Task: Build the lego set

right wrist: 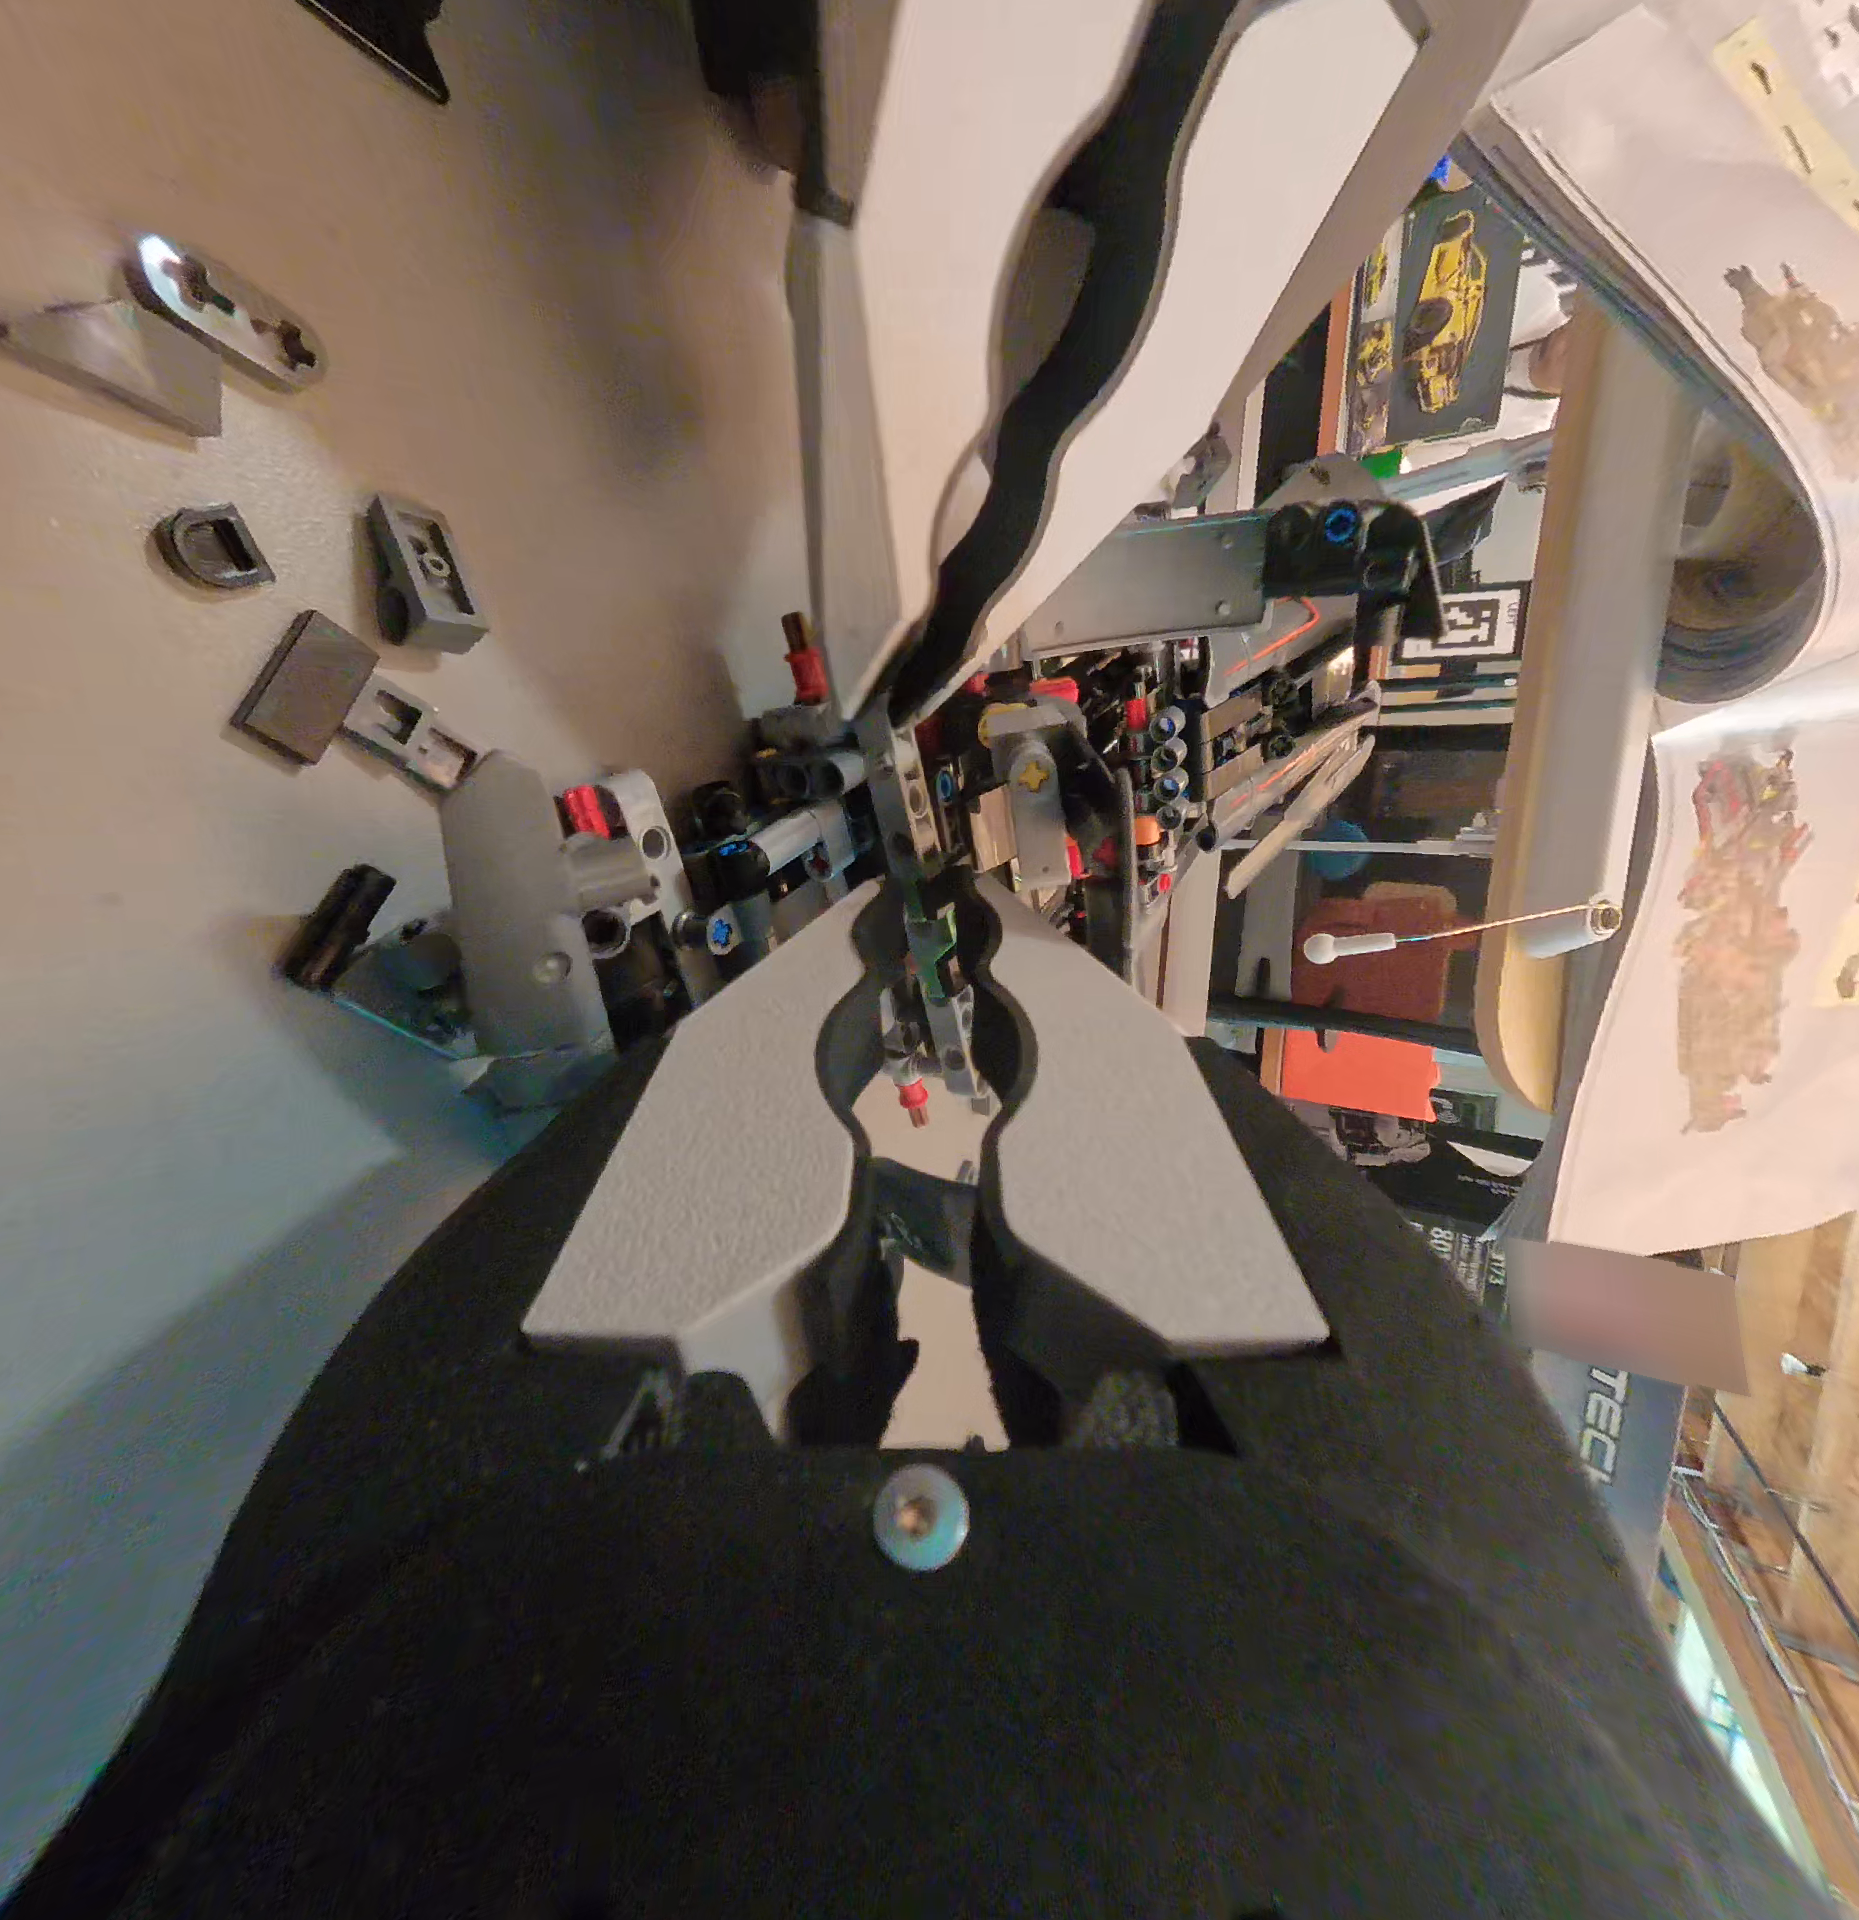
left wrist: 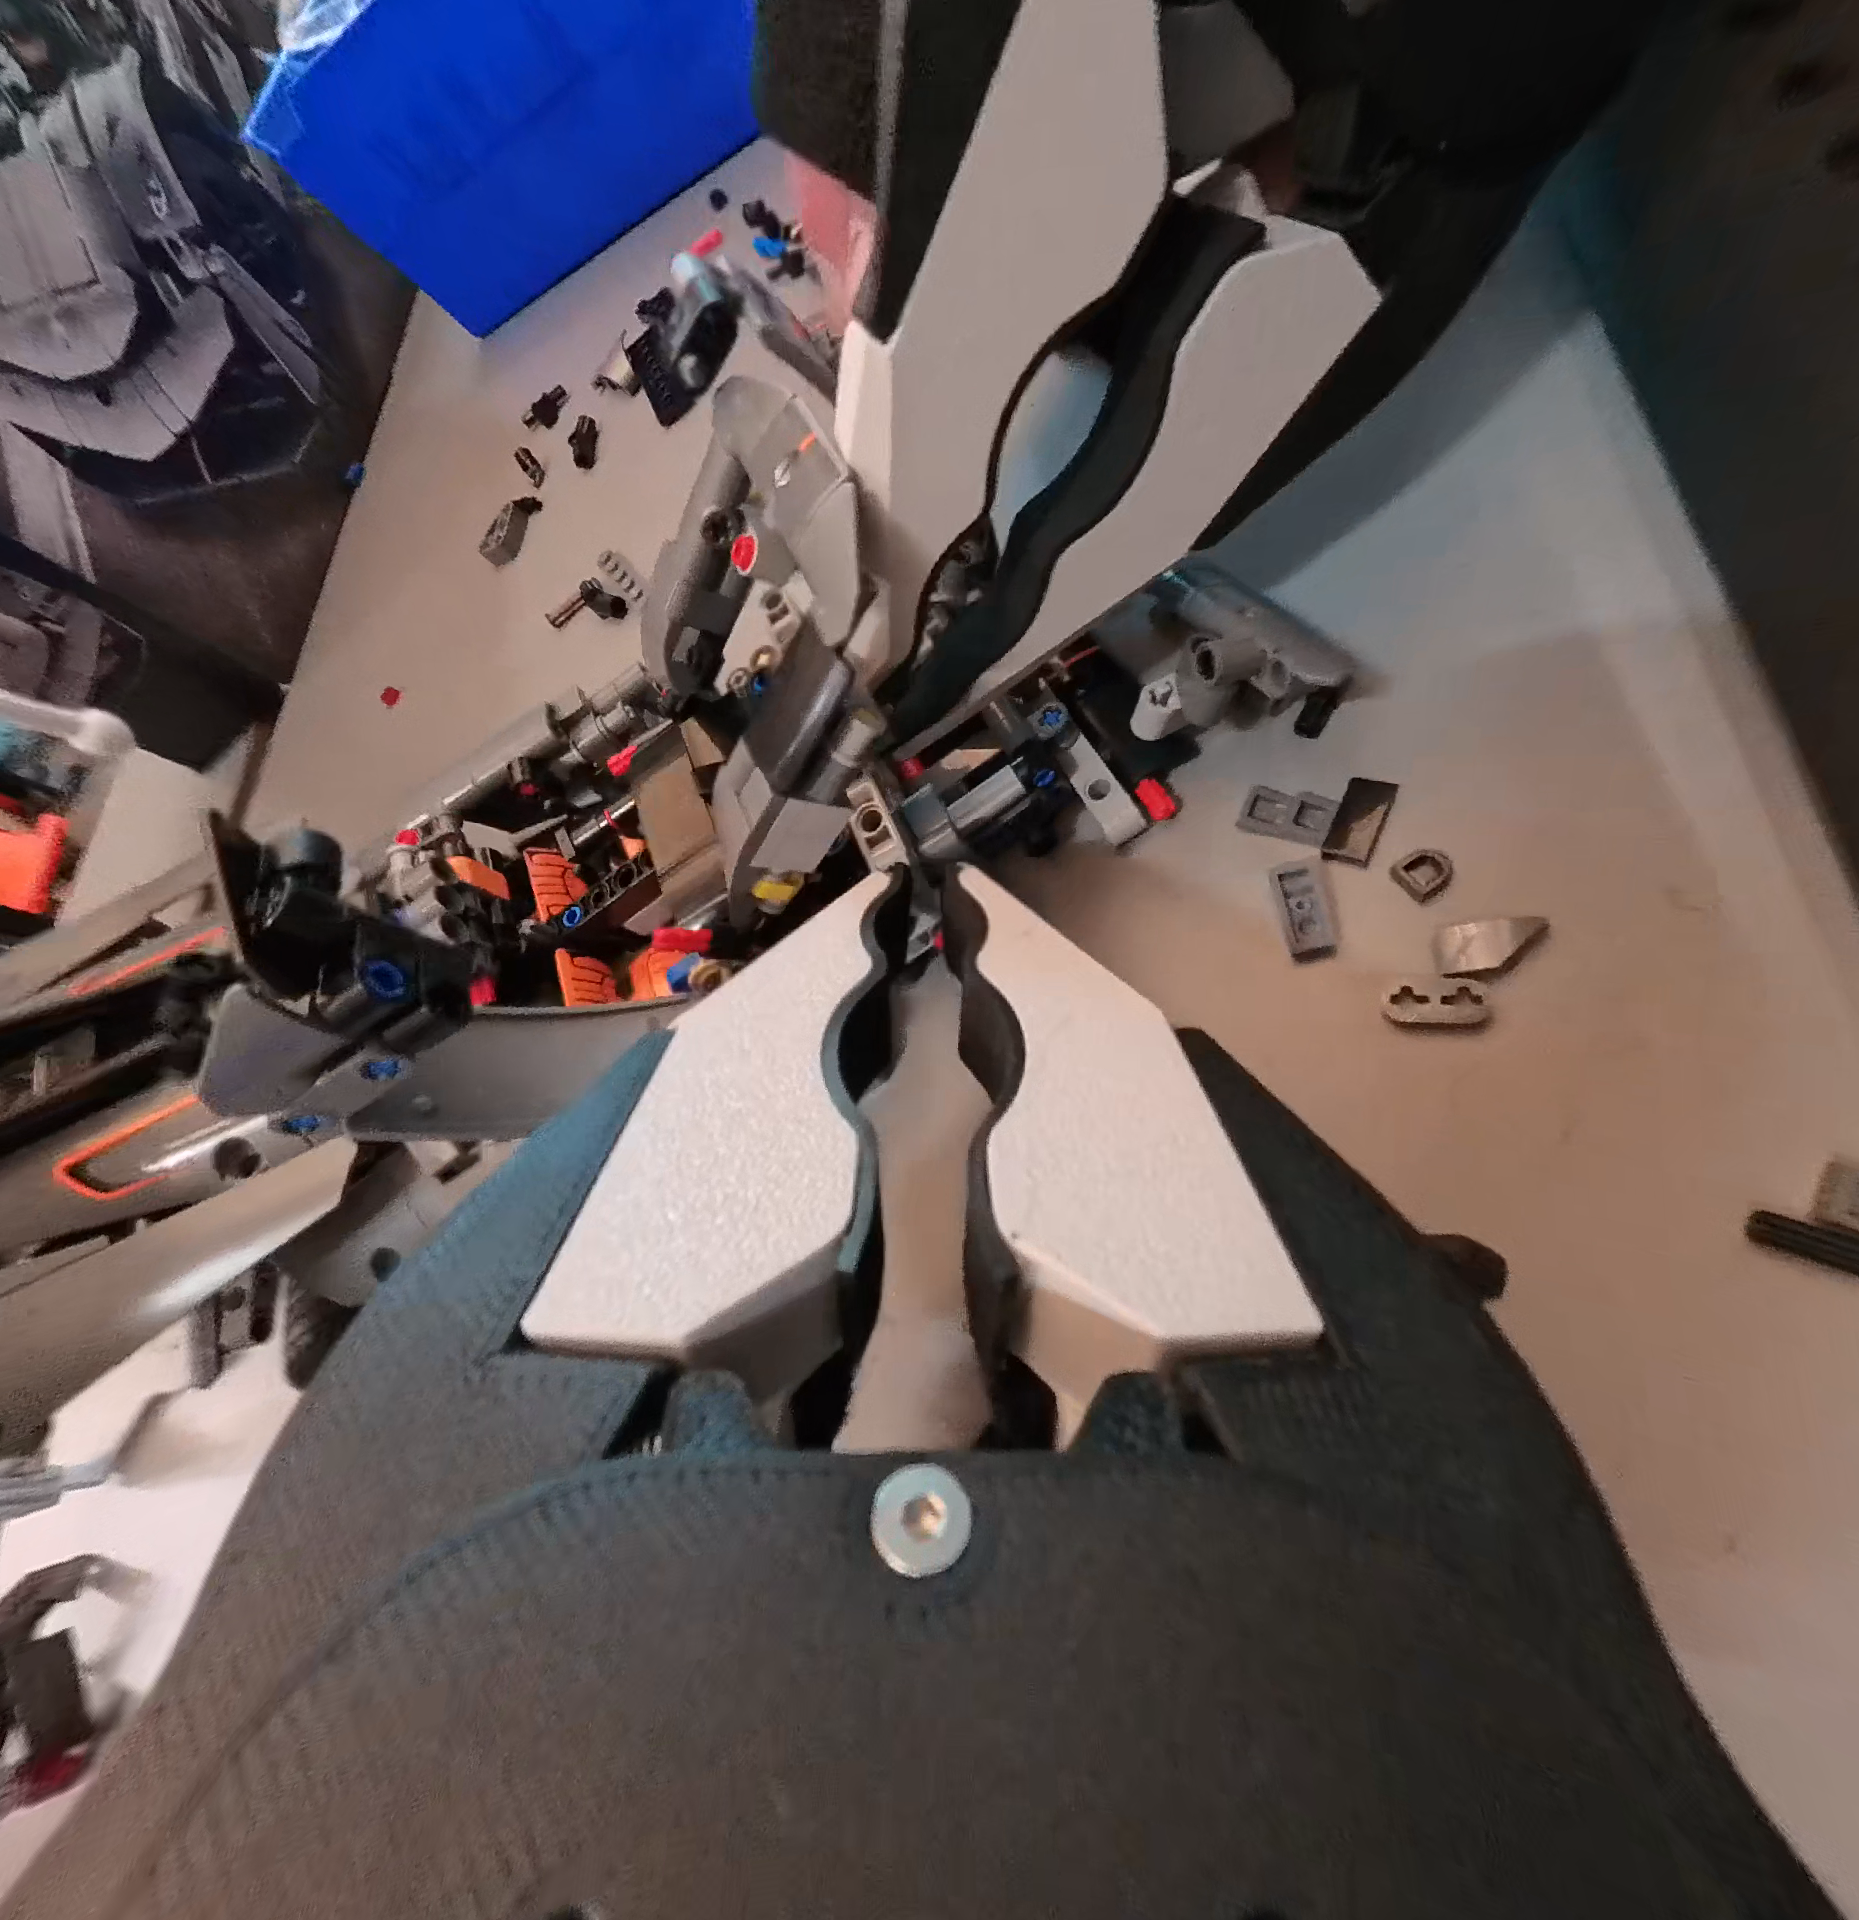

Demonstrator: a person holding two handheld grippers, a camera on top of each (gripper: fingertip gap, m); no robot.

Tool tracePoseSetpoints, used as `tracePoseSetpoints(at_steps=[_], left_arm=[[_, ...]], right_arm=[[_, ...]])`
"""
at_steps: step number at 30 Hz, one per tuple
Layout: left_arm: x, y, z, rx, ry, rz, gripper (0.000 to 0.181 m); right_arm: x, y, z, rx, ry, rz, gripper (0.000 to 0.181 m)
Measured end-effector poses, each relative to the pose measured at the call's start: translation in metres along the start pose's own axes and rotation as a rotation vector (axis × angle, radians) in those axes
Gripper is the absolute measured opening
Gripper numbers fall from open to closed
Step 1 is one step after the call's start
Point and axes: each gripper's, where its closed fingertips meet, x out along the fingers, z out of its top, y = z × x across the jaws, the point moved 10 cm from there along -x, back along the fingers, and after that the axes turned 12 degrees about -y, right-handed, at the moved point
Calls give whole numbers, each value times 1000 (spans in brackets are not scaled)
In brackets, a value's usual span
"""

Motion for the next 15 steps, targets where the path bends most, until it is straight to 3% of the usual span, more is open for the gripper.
tracePoseSetpoints(at_steps=[10, 15], left_arm=[[0, -8, 1, 208, 68, 35, 21], [4, -14, 4, 276, 71, 44, 20]], right_arm=[[0, 0, -2, 31, -14, -13, 9], [1, 1, -2, 22, -12, -18, 8]])
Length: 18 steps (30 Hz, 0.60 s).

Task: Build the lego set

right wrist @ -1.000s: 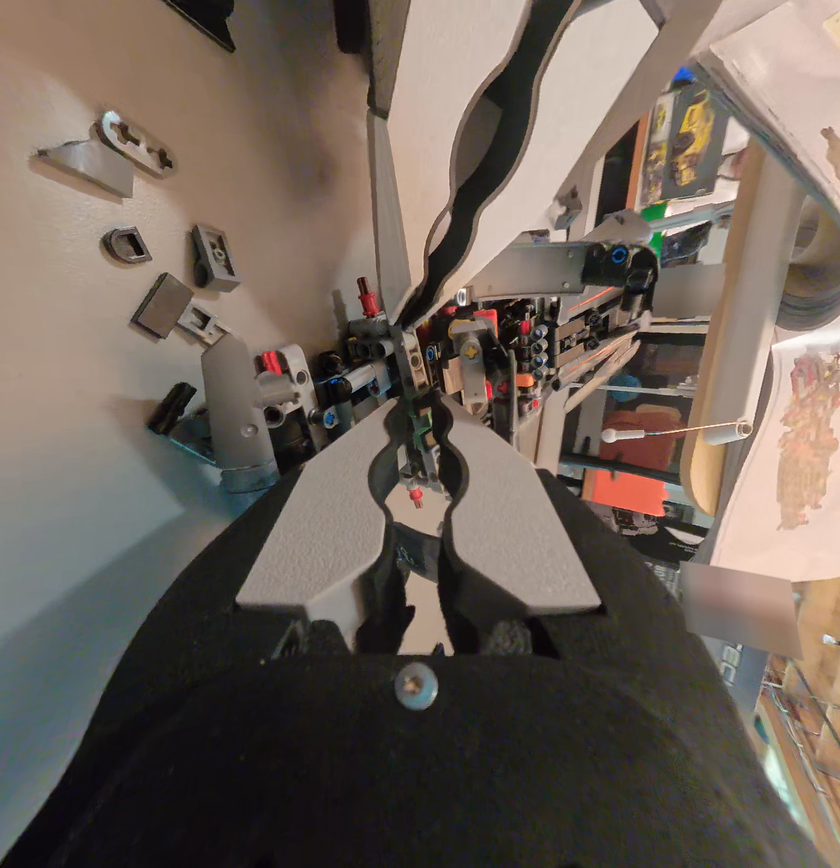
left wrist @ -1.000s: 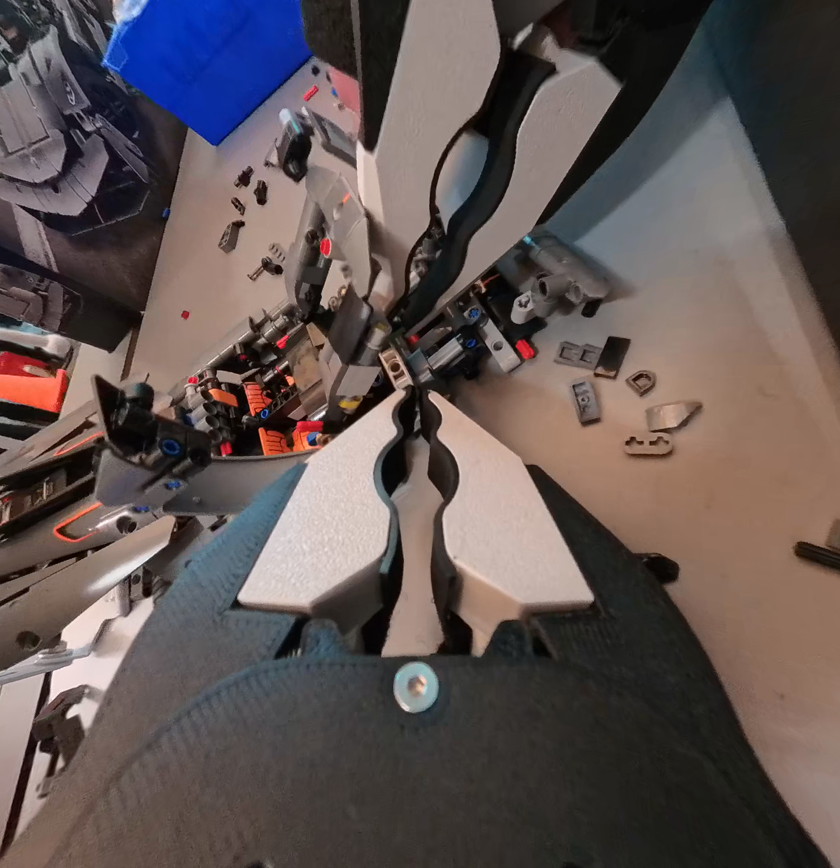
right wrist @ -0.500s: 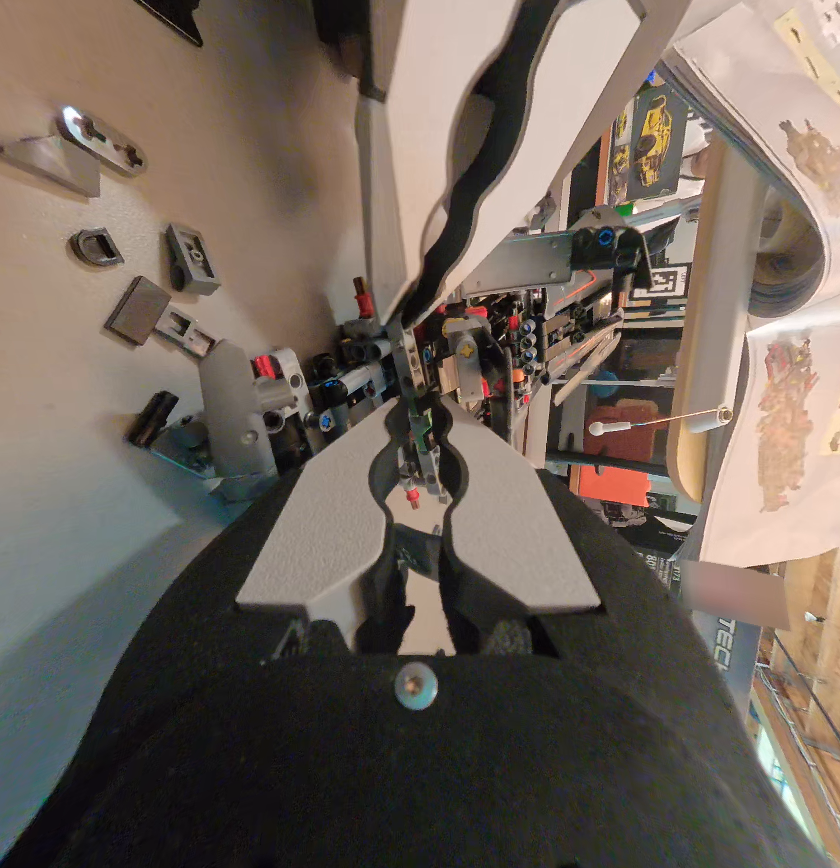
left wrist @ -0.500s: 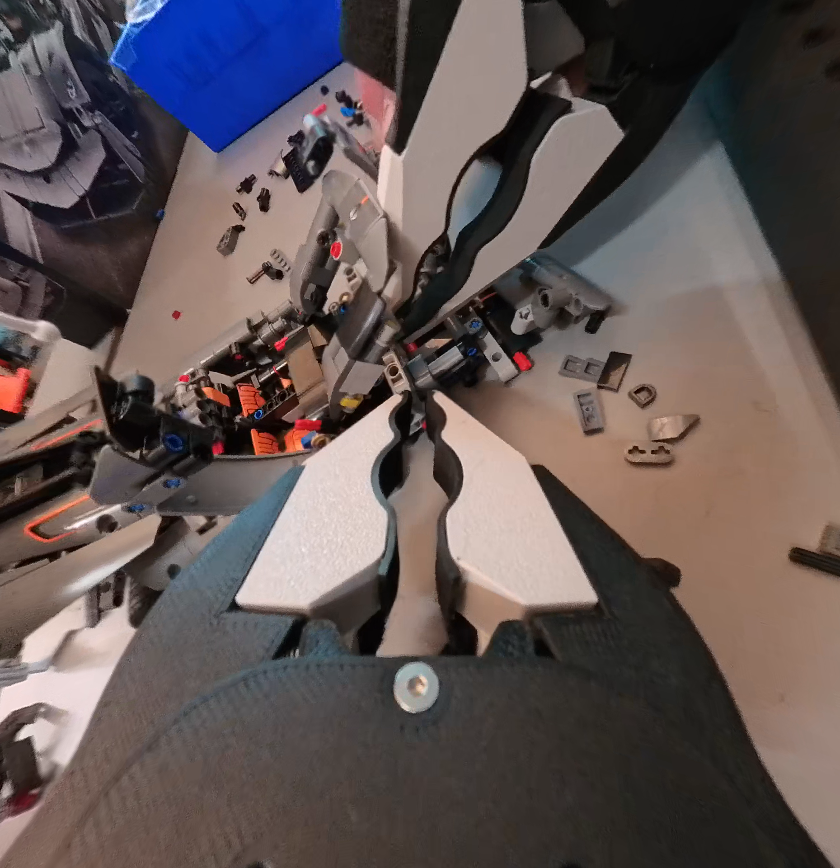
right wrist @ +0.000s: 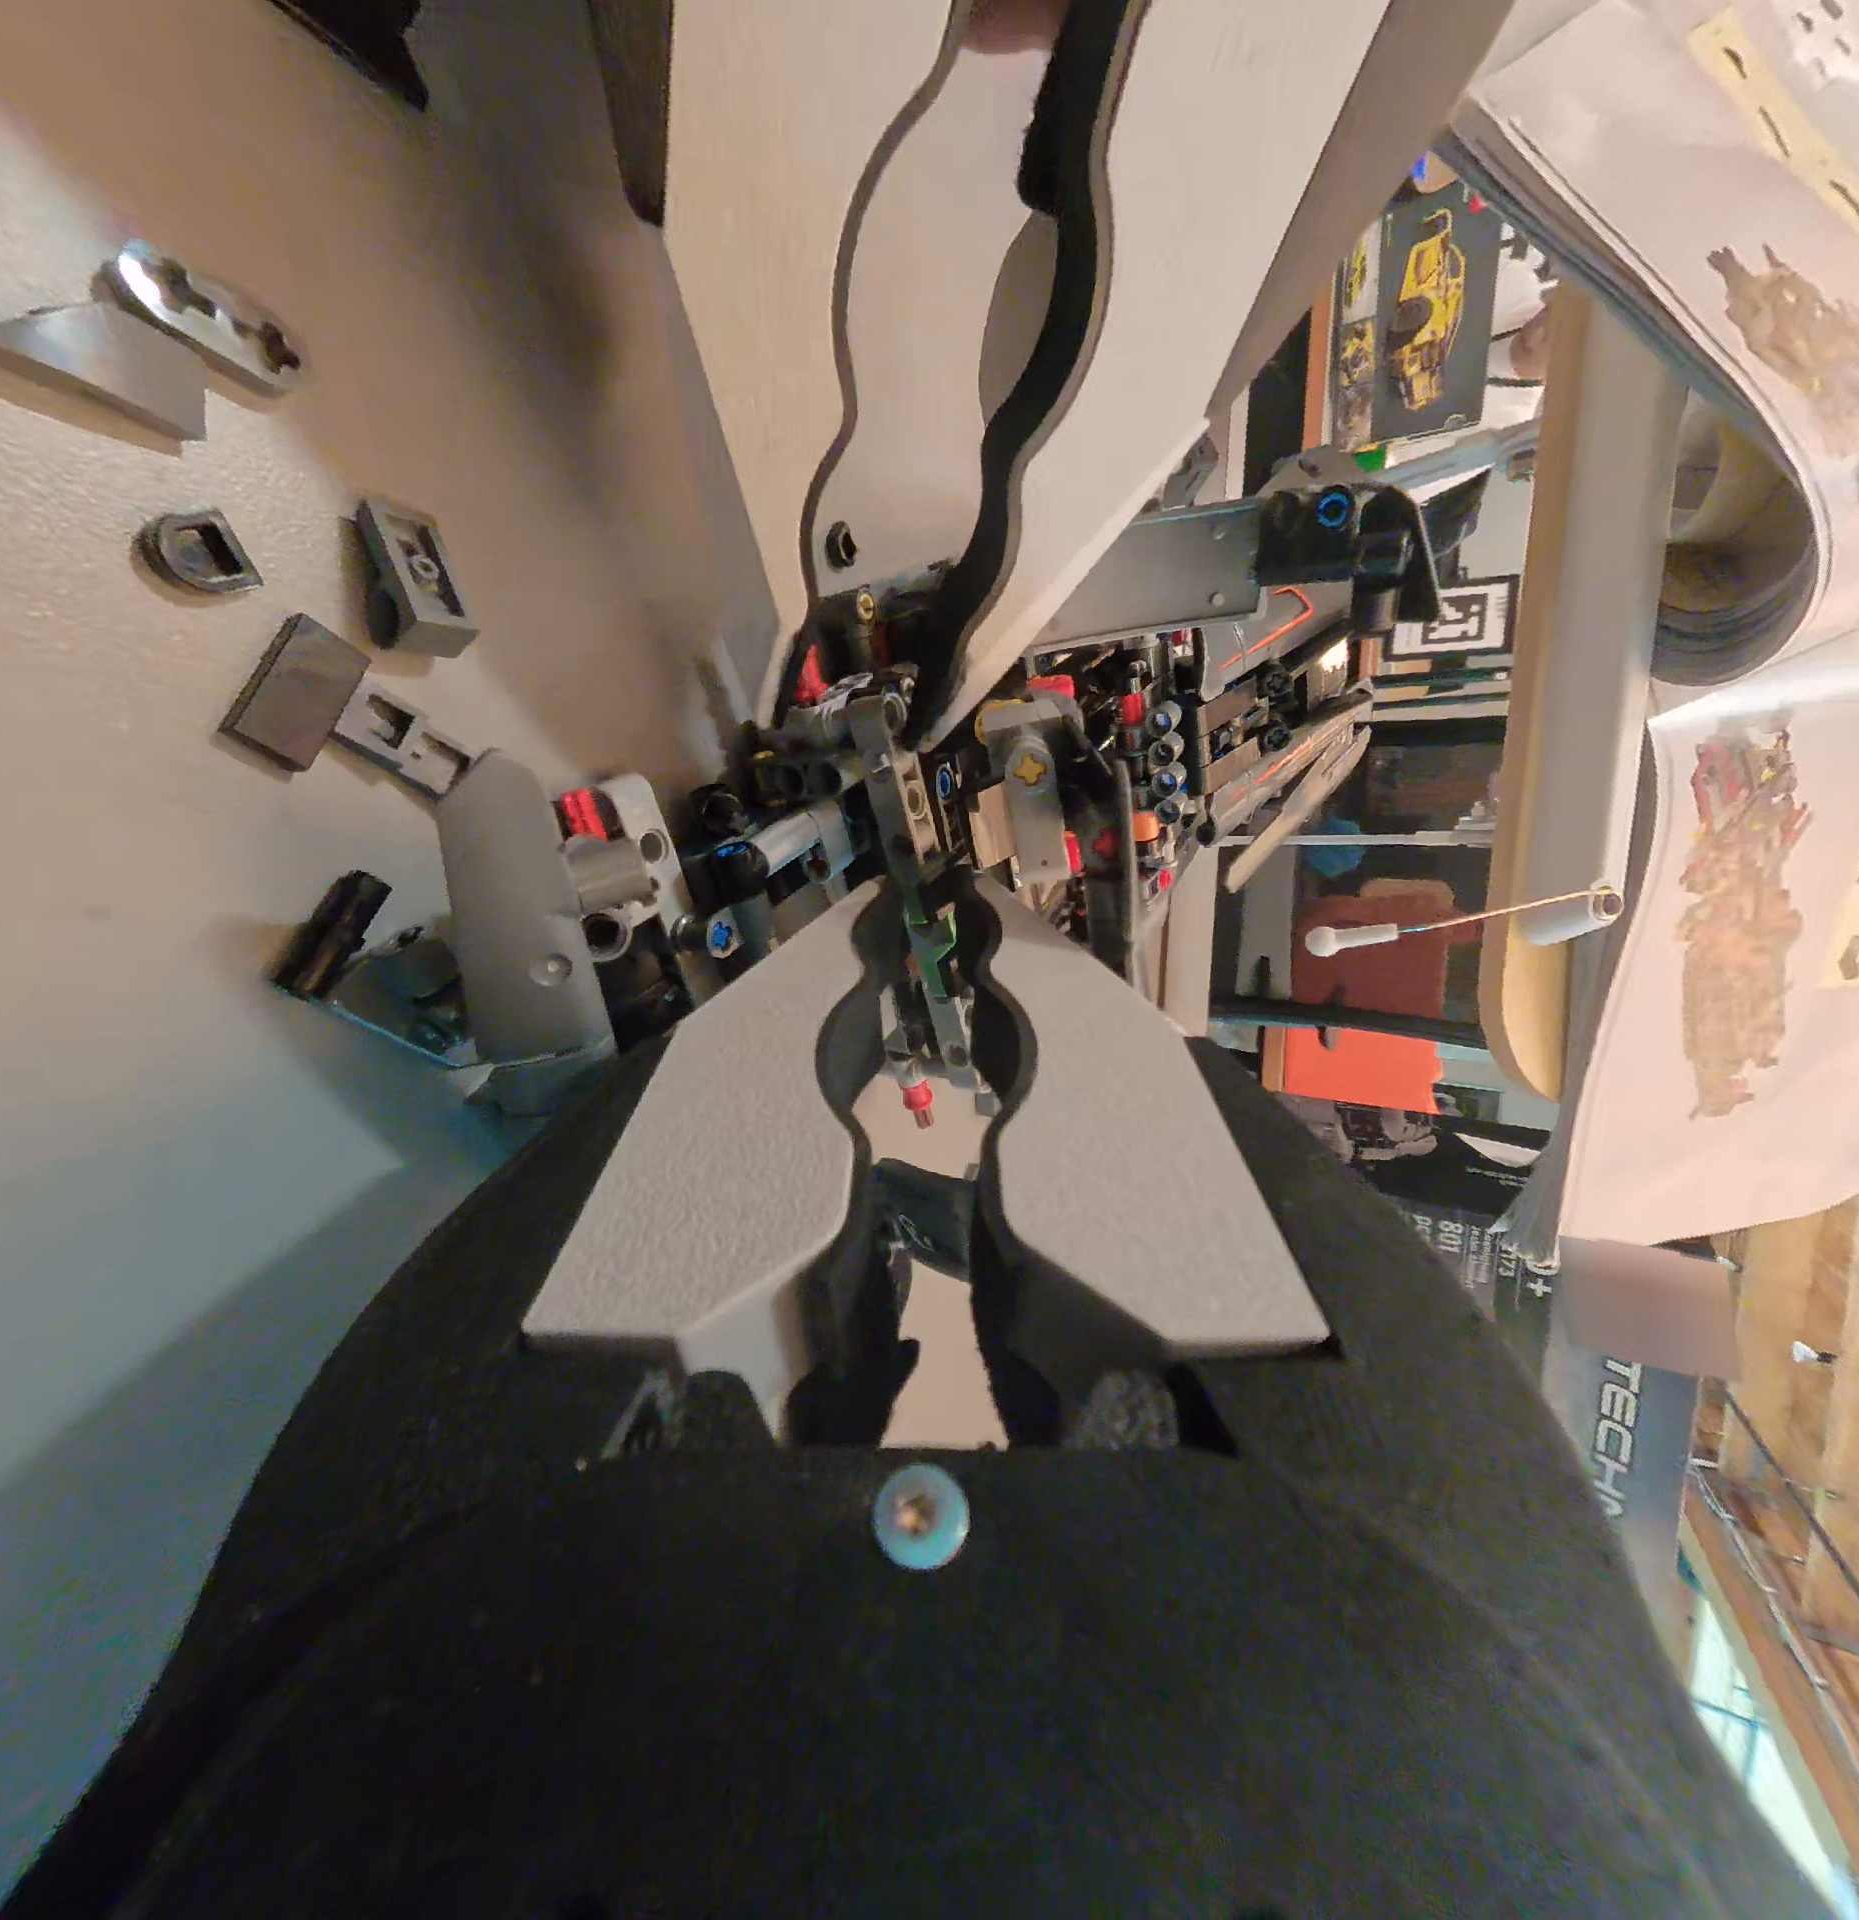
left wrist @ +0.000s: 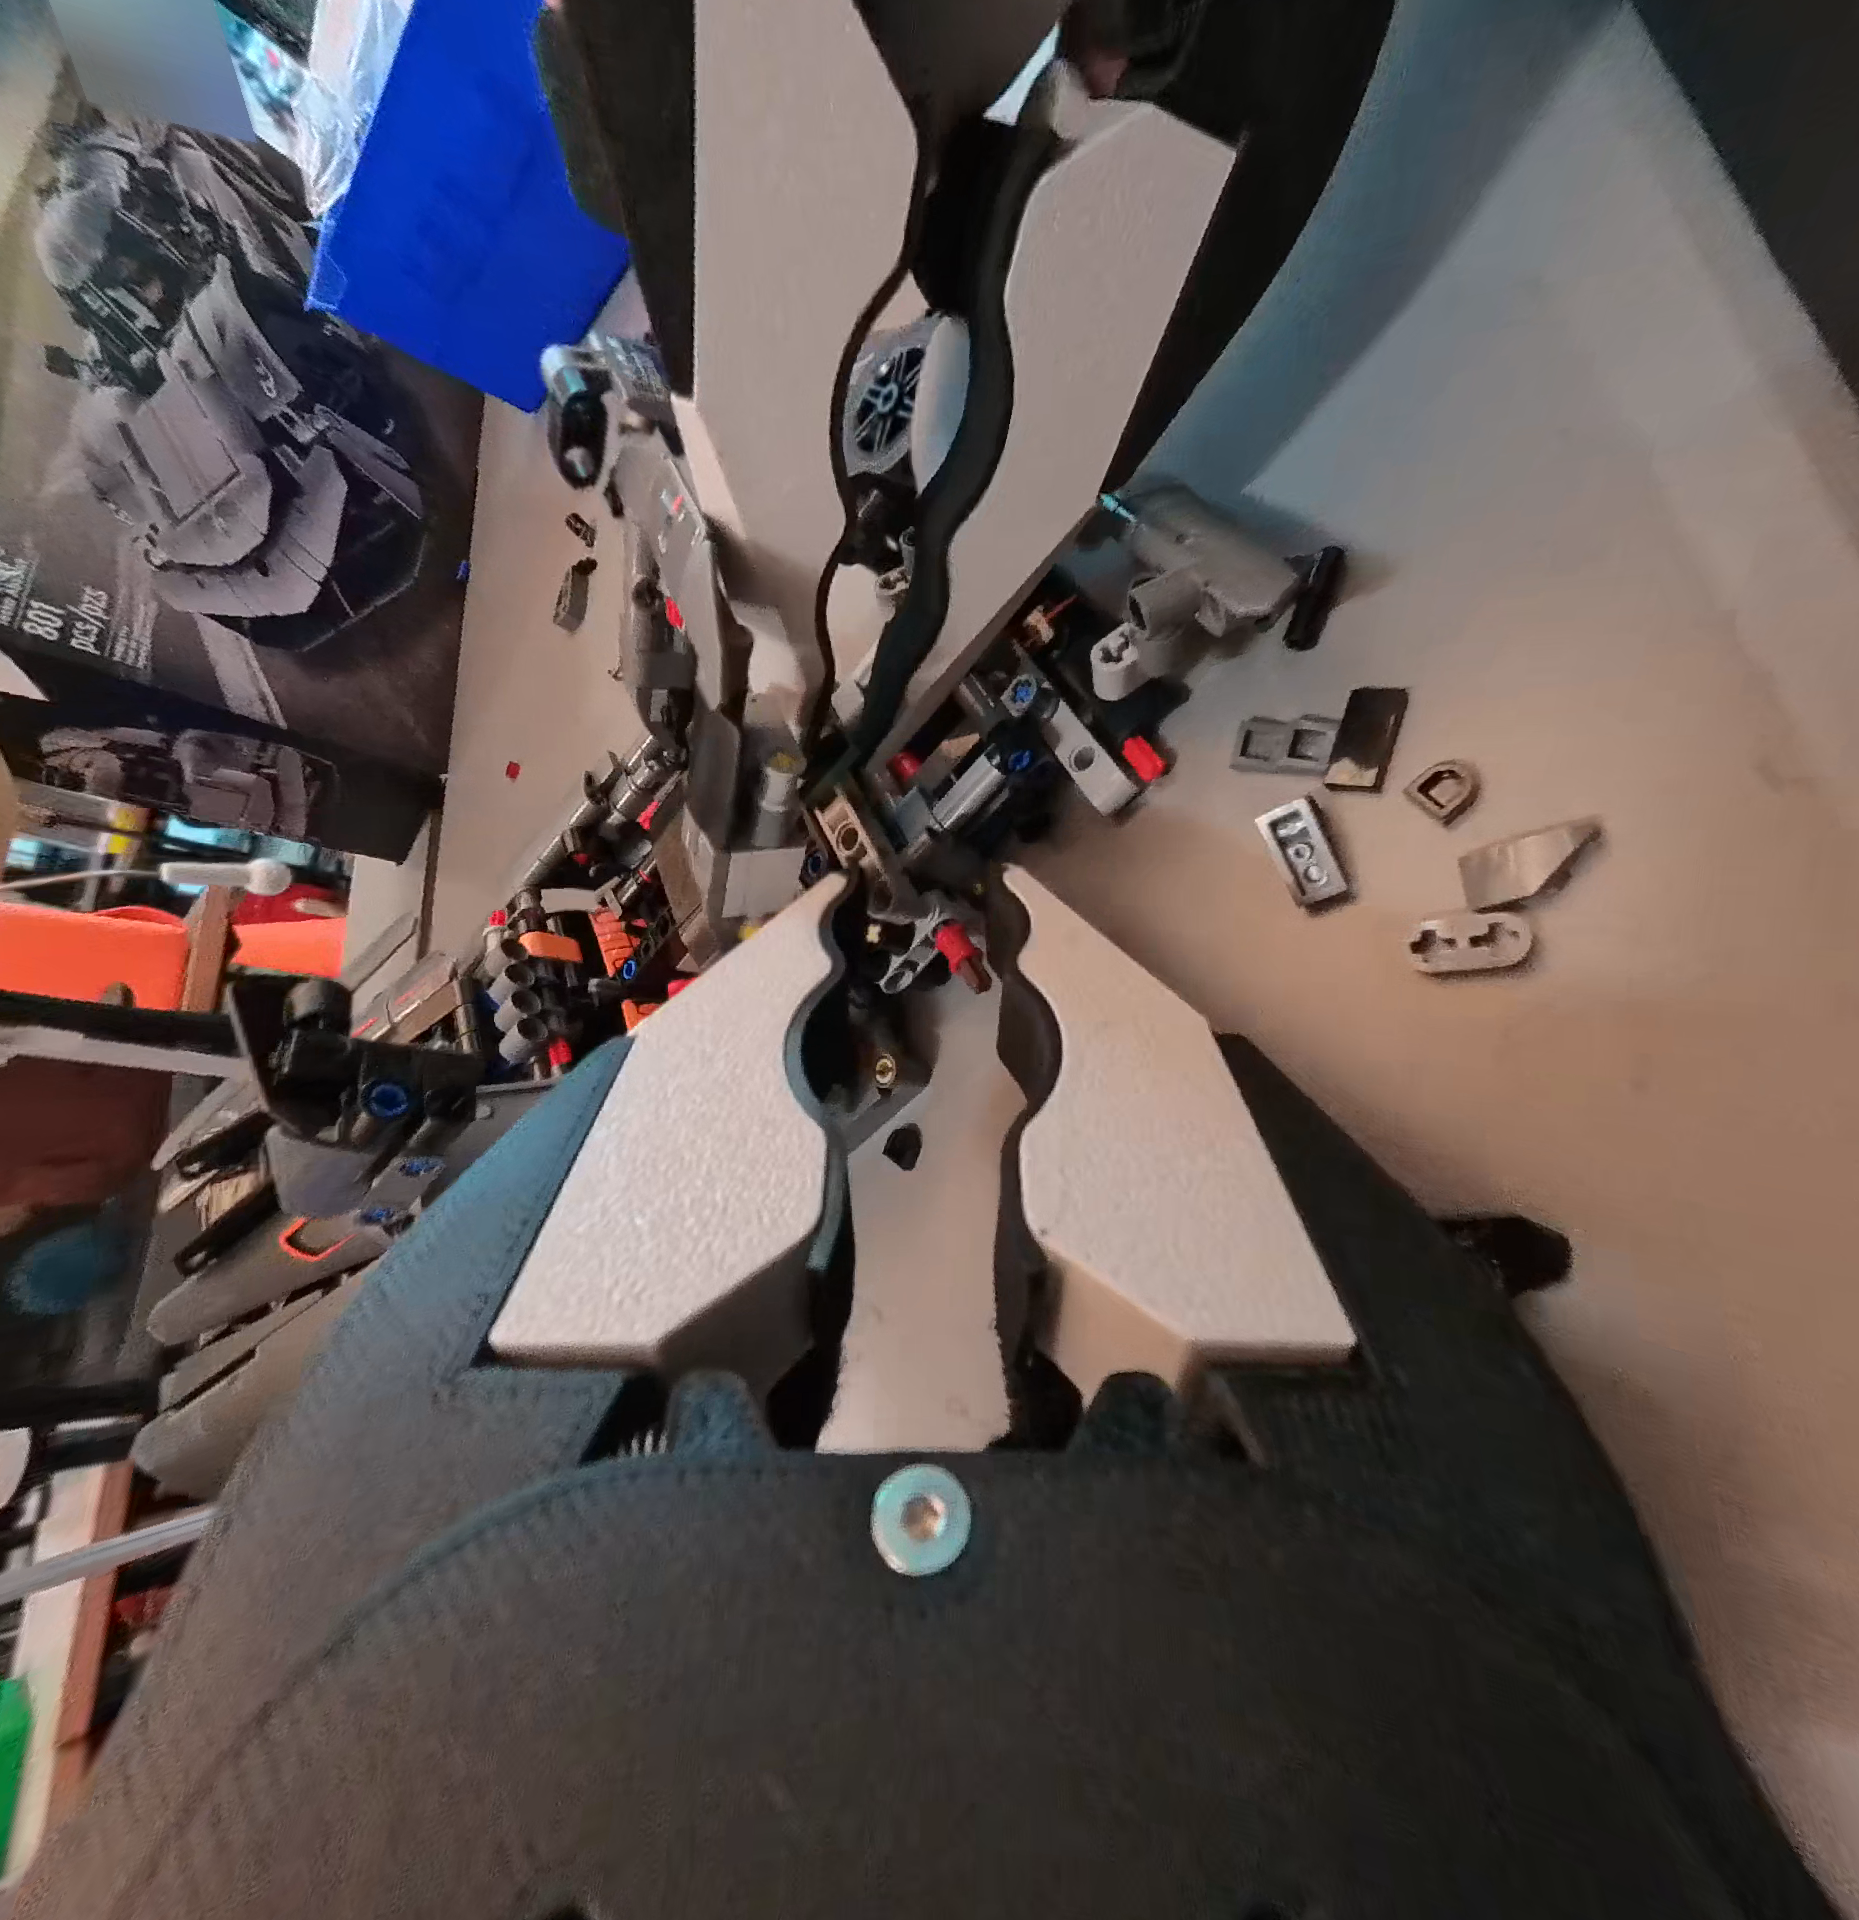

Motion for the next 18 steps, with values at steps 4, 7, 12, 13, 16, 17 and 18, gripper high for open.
tracePoseSetpoints(at_steps=[4, 7, 12, 13, 16, 17, 18], left_arm=[[3, -1, 2, 26, 17, 11, 20], [3, 0, 2, 15, 20, 17, 16], [5, 2, 3, 17, 46, 24, 13], [5, 3, 2, 17, 49, 23, 13], [5, 5, 3, 6, 55, 12, 10], [5, 6, 3, 7, 59, 12, 9], [5, 6, 3, 7, 62, 13, 7]], right_arm=[[0, 0, 0, 8, -2, -5, 8], [0, 1, 0, -5, 4, -8, 9], [2, 1, -2, 2, 3, -7, 15], [2, 2, -2, 7, 2, -5, 15], [3, 0, -2, 29, -4, 0, 13], [2, 0, -2, 29, -4, 0, 12], [3, -1, -2, 31, -4, -1, 11]])
